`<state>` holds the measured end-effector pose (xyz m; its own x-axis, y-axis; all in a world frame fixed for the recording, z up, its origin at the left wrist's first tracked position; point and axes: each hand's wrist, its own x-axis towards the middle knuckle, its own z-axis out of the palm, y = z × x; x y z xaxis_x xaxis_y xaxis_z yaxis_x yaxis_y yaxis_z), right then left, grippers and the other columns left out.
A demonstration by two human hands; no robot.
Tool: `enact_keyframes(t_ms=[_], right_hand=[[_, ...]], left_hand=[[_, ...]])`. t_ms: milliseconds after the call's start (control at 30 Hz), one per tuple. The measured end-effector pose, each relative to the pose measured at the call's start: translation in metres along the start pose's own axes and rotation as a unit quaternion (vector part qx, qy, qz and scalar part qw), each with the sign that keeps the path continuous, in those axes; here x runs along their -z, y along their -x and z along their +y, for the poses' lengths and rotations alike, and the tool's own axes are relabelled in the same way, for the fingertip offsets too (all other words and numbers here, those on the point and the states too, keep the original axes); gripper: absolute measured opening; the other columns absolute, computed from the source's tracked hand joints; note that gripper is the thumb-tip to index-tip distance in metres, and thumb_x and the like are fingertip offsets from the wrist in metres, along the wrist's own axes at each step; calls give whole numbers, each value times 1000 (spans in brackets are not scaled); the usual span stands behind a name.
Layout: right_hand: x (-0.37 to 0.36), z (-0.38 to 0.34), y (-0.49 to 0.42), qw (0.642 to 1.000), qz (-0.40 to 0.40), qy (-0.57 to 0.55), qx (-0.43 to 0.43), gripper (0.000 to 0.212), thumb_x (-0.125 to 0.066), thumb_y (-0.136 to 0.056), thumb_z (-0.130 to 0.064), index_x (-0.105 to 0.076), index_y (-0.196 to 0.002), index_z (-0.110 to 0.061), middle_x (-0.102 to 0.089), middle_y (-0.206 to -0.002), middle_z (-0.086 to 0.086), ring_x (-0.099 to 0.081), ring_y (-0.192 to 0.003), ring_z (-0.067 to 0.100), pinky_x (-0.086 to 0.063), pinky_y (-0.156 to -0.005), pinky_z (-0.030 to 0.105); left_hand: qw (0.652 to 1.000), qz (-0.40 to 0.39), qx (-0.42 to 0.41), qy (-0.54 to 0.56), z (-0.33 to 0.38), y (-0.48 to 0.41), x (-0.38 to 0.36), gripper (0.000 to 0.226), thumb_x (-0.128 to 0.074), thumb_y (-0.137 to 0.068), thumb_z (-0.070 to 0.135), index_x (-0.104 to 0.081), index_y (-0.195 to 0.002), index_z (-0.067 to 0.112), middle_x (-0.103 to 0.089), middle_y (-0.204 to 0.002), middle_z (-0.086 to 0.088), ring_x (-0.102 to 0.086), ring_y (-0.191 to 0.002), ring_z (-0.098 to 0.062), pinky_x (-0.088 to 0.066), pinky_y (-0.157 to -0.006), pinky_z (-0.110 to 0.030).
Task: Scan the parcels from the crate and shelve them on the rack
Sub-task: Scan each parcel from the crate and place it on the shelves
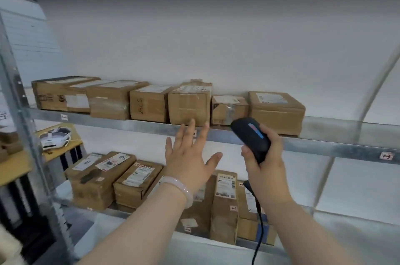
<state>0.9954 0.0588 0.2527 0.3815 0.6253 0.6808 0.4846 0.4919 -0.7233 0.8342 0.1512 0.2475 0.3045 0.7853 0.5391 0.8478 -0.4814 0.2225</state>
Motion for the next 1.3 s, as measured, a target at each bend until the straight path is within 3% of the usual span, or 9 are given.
enact_keyframes(t_ms=[100,200,267,600,700,867,1033,1167,1300], right_hand=[[-62,0,37,996,-77,1,-36,64,-65,-93,-25,-27,-120,-70,-46,-113,-48,-54,-102,-14,-46,-71,5],[-132,-10,74,985,-156,-16,-69,65,-65,-93,-26,-26,-117,-72,-48,-116,-35,-56,-99,-10,-47,-69,12],[-180,-23,99,975,-207,-28,-76,66,-65,-93,-24,-26,-114,-73,-50,-113,-37,-55,-98,-13,-46,-69,8],[-396,-102,206,917,-388,-66,-63,66,-63,-95,-21,-26,-110,-74,-50,-114,-31,-56,-96,-11,-43,-70,7],[-439,-118,229,900,-424,-75,-63,61,-63,-95,-21,-29,-112,-69,-50,-115,-31,-57,-98,-7,-44,-74,11],[-500,-123,257,881,-464,-76,-57,51,-64,-95,-19,-35,-123,-50,-51,-117,-28,-53,-101,-14,-44,-72,5],[-553,-101,268,867,-491,-50,-72,53,-64,-94,-25,-31,-120,-57,-51,-114,-31,-57,-100,-9,-47,-74,14],[-599,-71,262,864,-493,-39,-93,53,-66,-93,-24,-35,-117,-60,-53,-113,-29,-56,-98,-15,-43,-72,4],[-655,-46,246,852,-511,-32,-107,48,-65,-93,-26,-38,-128,-47,-58,-120,-15,-60,-100,0,-48,-82,21]], left_hand=[[997,-9,72,-16,-73,39,13,77,-20,-89,78,18,-150,50,16,-166,9,15,-152,-17,7,-120,-51],[992,-6,123,-31,-150,84,35,77,-28,-91,75,5,-154,47,5,-167,7,5,-153,-20,-2,-121,-53],[986,-23,154,-60,-200,116,53,77,-32,-90,74,-5,-156,44,-4,-167,4,-2,-153,-22,-8,-121,-55],[936,-71,333,-88,-403,266,137,75,-32,-92,75,-3,-155,48,-5,-167,4,0,-153,-18,-5,-121,-51],[919,-70,375,-98,-439,297,151,74,-32,-91,75,-5,-155,49,-4,-167,5,0,-154,-18,-4,-122,-50],[894,-85,432,-87,-490,332,155,73,-33,-93,72,1,-154,50,-1,-168,5,2,-154,-19,-3,-123,-50],[876,-112,464,-65,-538,342,133,75,-32,-93,73,5,-153,51,1,-167,6,2,-154,-20,-2,-122,-49],[859,-142,490,-47,-581,330,109,75,-33,-92,73,6,-153,51,3,-167,5,4,-154,-20,-1,-122,-50],[836,-159,524,-19,-624,306,82,76,-37,-93,71,4,-153,51,4,-167,5,3,-154,-21,-3,-123,-50]])
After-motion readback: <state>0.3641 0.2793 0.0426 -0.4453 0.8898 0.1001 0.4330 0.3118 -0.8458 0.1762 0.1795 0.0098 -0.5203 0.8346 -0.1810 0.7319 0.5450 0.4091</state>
